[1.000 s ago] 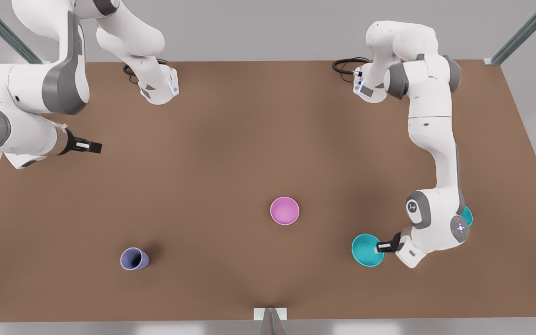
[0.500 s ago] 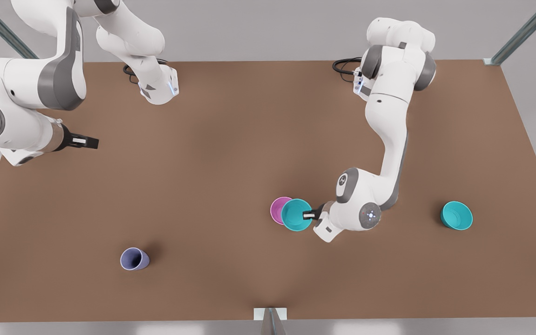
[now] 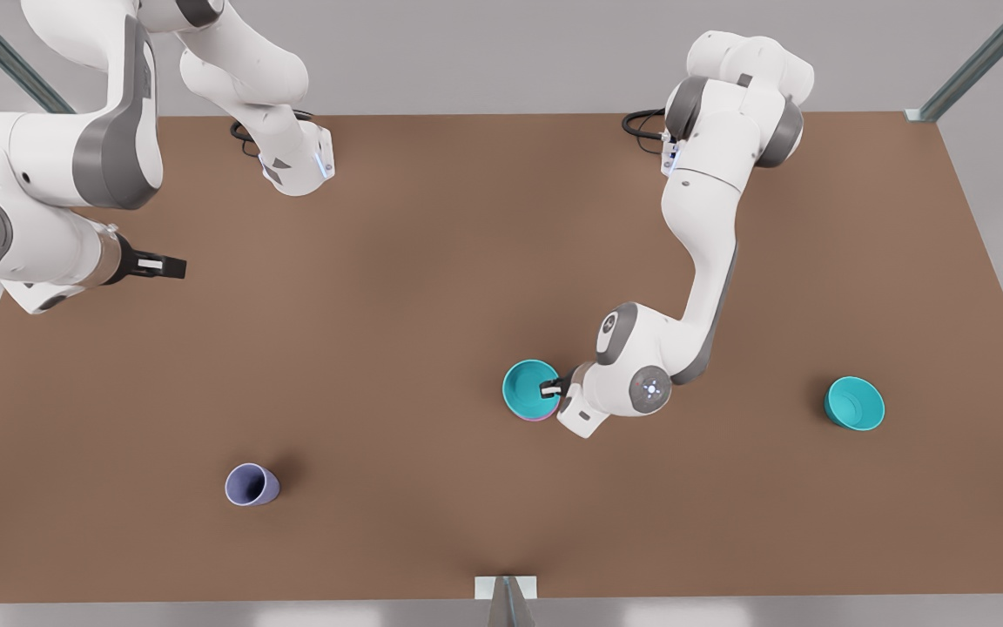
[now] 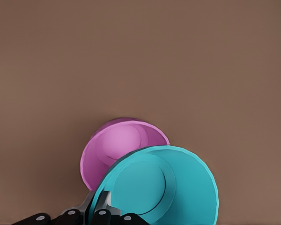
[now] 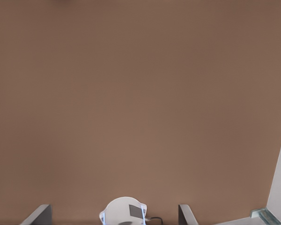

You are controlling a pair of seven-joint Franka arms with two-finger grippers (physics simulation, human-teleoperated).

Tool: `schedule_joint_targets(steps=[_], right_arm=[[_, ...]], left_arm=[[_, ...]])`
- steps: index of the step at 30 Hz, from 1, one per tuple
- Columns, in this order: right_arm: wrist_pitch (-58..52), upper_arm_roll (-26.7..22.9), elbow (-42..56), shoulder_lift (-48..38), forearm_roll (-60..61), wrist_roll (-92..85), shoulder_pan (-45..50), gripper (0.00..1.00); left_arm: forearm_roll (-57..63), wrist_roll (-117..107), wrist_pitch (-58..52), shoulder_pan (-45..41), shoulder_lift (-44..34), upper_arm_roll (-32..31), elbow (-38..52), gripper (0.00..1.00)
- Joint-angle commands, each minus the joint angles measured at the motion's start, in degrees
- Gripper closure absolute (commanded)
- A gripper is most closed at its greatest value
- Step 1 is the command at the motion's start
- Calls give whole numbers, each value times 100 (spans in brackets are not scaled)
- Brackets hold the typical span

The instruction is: Stack the blue bowl on the pink bowl

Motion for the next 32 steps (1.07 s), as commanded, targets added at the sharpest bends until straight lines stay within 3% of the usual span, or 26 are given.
schedule_joint_targets(steps=[1,12,13,14,18,20,23,24,26,27,29,32], right_arm=[[6,-1,2,6,-6,-102,0,0],[6,-1,2,15,2,-93,0,0],[6,-1,2,24,2,-93,0,0],[6,-1,11,24,2,-93,0,0],[6,-1,2,33,2,-84,0,0],[15,-1,11,33,-6,-93,0,0],[15,-1,11,24,2,-93,0,0],[15,-1,11,24,2,-93,0,0],[15,-1,11,15,2,-93,0,0],[24,-1,11,-29,-6,-102,0,0],[59,-1,2,-64,2,-128,-9,0],[59,8,-7,-108,2,-154,-26,0]], left_arm=[[-14,-429,210,-1,-9,-1,-65,79],[-31,-358,448,-1,43,-1,-179,79],[-31,-350,448,8,52,-1,-179,36],[-31,-349,448,8,43,-1,-179,0],[240,-376,-385,8,-298,201,-153,0],[1172,351,-2783,87,-1309,1087,215,0],[1286,2858,-4025,78,-2127,2205,691,0],[1743,2876,-4017,87,-2425,2031,595,0],[3541,2806,-3763,1473,-2996,-601,156,0],[3213,2788,-2716,1634,-4026,-669,-1058,0],[2649,2779,-2910,1625,-4052,-326,-1032,0],[2623,2771,-3006,1625,-4008,-326,-944,0]])
